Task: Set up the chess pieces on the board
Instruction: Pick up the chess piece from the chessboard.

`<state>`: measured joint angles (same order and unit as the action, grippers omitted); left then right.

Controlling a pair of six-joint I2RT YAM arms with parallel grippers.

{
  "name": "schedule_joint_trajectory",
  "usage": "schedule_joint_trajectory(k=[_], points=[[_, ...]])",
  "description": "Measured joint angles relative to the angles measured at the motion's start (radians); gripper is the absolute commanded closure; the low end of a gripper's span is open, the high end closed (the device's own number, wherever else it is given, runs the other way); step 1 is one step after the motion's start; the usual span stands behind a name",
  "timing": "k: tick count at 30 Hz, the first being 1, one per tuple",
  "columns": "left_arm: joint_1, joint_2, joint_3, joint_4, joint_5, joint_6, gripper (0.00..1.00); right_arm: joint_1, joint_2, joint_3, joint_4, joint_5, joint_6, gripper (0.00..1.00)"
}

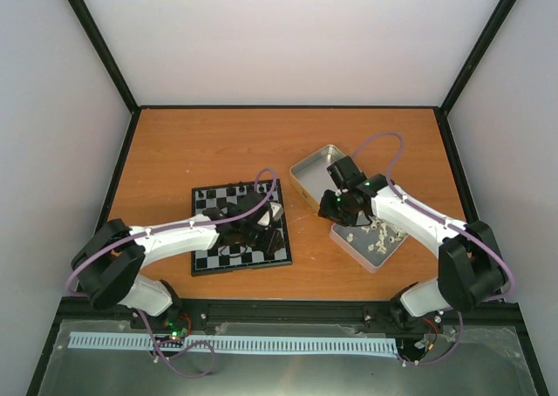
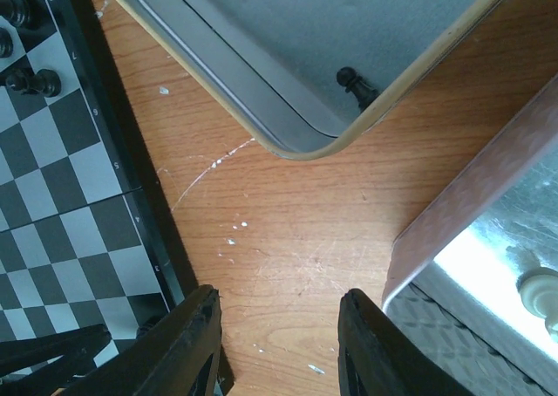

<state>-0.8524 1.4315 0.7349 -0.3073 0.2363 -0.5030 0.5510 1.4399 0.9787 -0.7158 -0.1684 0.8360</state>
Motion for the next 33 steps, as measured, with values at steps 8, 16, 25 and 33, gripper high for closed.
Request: schedule_joint_trajectory(k=[8, 16, 25, 33], points=[[-0.002, 0.037, 0.027, -0.009, 0.0, 0.001, 0.72, -0.001, 0.0, -0.015, 0.026, -0.011, 0.003, 0.62], [-0.002, 0.039, 0.035, -0.029, -0.004, 0.004, 0.74, -0.003, 0.0, -0.025, 0.033, -0.011, 0.007, 0.62], [-0.002, 0.058, 0.043, -0.034, -0.003, 0.009, 0.97, -0.008, -0.005, -0.035, 0.034, -0.011, 0.017, 0.62], [-0.002, 0.05, 0.105, -0.108, -0.1, 0.012, 0.99, -0.008, -0.027, -0.038, 0.04, -0.01, 0.022, 0.62]])
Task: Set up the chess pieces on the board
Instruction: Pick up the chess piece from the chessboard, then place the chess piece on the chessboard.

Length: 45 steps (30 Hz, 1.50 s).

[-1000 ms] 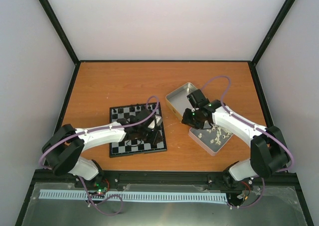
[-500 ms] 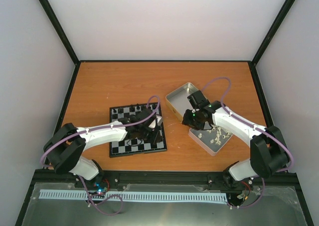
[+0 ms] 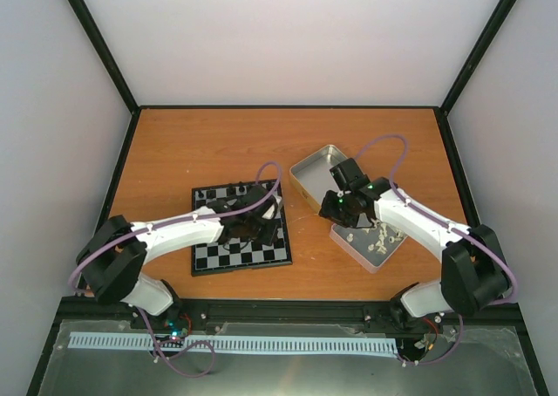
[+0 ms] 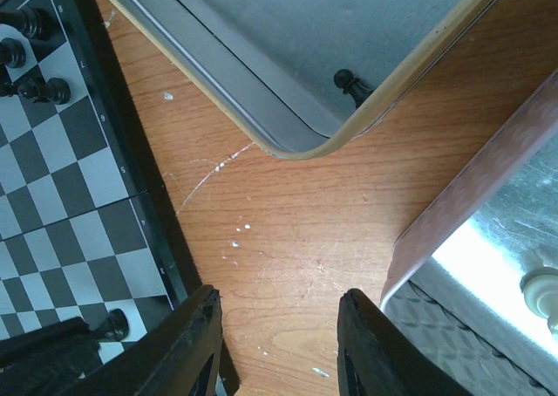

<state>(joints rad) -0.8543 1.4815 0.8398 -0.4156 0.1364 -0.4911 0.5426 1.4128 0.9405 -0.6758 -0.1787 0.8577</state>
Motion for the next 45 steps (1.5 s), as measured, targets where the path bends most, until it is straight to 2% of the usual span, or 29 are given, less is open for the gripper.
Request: schedule_joint_trajectory(k=[6, 13, 20, 27, 38, 42, 45], points=[[0.04, -0.056, 0.027, -0.094, -0.171, -0.024, 0.98, 0.0, -0.007, -0.006, 0.017, -0.001, 0.005, 0.62], [0.293, -0.157, 0.031, -0.132, -0.293, -0.06, 0.97, -0.005, -0.019, -0.014, 0.037, -0.001, 0.017, 0.62], [0.45, -0.07, 0.079, -0.122, -0.32, -0.071, 0.97, -0.01, -0.024, -0.025, 0.053, -0.012, 0.022, 0.62], [0.491, 0.083, 0.148, -0.089, -0.331, -0.047, 0.97, -0.012, -0.026, -0.049, 0.068, -0.022, 0.023, 0.62], [0.496, 0.208, 0.203, -0.07, -0.347, -0.029, 0.96, -0.019, -0.027, -0.058, 0.085, -0.034, 0.024, 0.62], [0.497, 0.227, 0.216, -0.07, -0.353, -0.024, 0.93, -0.019, -0.027, -0.059, 0.087, -0.038, 0.024, 0.62], [0.499, 0.234, 0.221, -0.069, -0.353, -0.022, 0.84, -0.02, -0.027, -0.059, 0.089, -0.039, 0.025, 0.62]])
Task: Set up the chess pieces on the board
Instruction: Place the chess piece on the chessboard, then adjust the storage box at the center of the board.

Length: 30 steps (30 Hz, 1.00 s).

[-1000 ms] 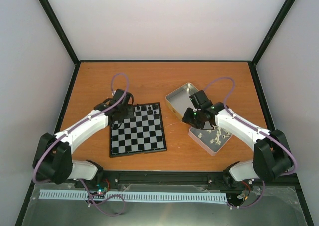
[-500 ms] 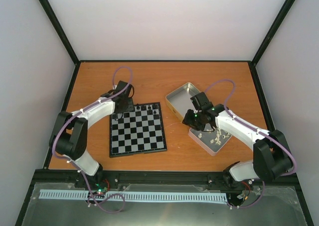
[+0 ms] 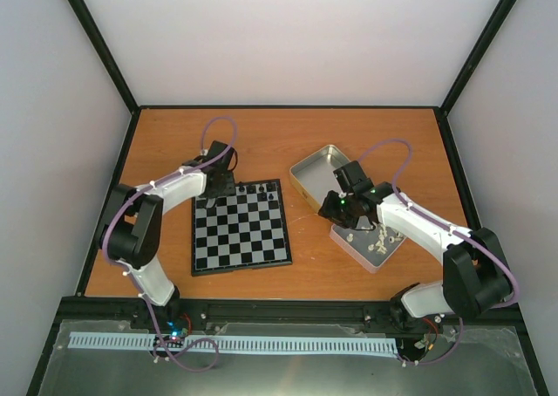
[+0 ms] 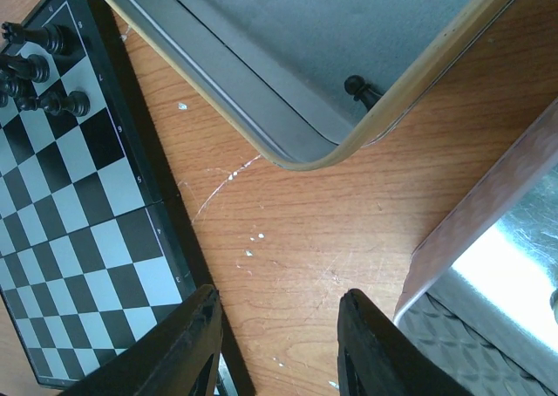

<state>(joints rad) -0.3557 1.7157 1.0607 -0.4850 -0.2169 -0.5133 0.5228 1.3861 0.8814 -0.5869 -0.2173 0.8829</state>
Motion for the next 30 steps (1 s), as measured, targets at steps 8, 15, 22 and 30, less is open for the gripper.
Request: schedule_joint_trajectory(k=[8, 15, 22, 30], points=[[0.002, -0.001, 0.037, -0.045, 0.008, 0.01, 0.72, -0.001, -0.016, 0.0, 0.0, 0.0, 0.001, 0.62], [0.002, -0.054, 0.078, -0.095, 0.008, 0.011, 0.72, -0.003, -0.04, 0.001, -0.002, 0.004, -0.004, 0.62], [0.002, -0.278, 0.05, -0.121, 0.05, 0.022, 0.59, -0.047, -0.047, 0.061, -0.052, 0.075, -0.12, 0.61], [0.003, -0.697, -0.071, -0.088, 0.192, 0.06, 0.55, -0.069, -0.022, 0.155, -0.061, 0.181, -0.263, 0.57]])
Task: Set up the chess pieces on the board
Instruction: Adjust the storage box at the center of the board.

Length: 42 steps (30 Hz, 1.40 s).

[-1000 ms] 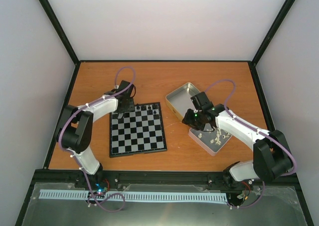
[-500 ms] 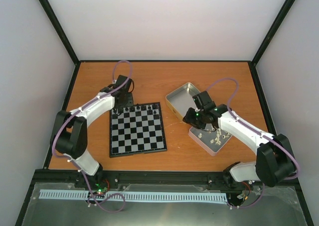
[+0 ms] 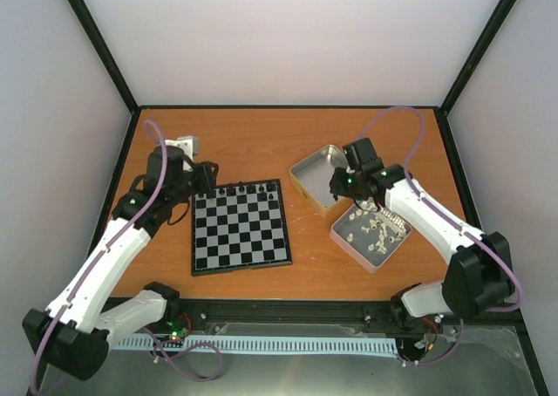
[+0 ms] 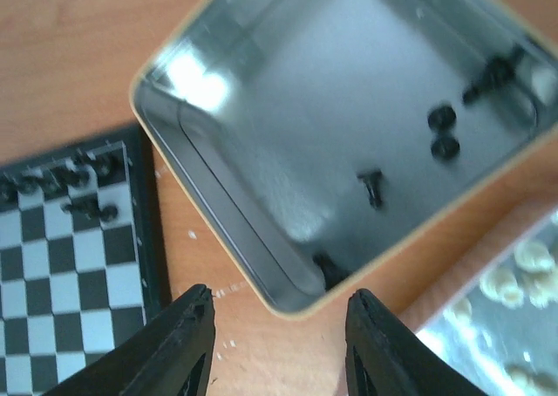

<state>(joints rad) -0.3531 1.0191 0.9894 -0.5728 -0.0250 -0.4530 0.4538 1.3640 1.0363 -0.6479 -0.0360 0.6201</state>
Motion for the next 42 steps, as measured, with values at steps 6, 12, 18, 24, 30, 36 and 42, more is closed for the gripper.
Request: schedule_joint_trajectory(k=[6, 12, 18, 24, 30, 36, 42], points=[[0.0, -0.14, -0.062, 0.005, 0.071, 0.02, 0.49, 0.0, 0.079, 0.106, 0.021, 0.033, -0.043, 0.52], [0.0, -0.214, -0.072, 0.023, 0.115, 0.021, 0.48, -0.001, 0.084, 0.069, 0.049, -0.074, -0.101, 0.51], [0.0, -0.217, -0.072, 0.076, 0.166, 0.021, 0.46, -0.001, 0.084, -0.071, 0.105, -0.227, -0.102, 0.51], [0.0, -0.186, -0.082, 0.142, 0.171, 0.029, 0.43, -0.001, 0.101, -0.066, 0.178, -0.279, -0.064, 0.51], [0.0, -0.065, -0.087, 0.238, 0.148, 0.03, 0.43, -0.001, 0.212, -0.004, 0.234, -0.293, -0.036, 0.51], [0.001, 0.109, -0.079, 0.296, 0.15, 0.03, 0.43, 0.002, 0.264, 0.026, 0.214, -0.246, -0.001, 0.5], [0.001, 0.29, 0.07, 0.234, 0.156, 0.021, 0.42, 0.004, 0.391, 0.216, 0.129, -0.109, 0.042, 0.51]])
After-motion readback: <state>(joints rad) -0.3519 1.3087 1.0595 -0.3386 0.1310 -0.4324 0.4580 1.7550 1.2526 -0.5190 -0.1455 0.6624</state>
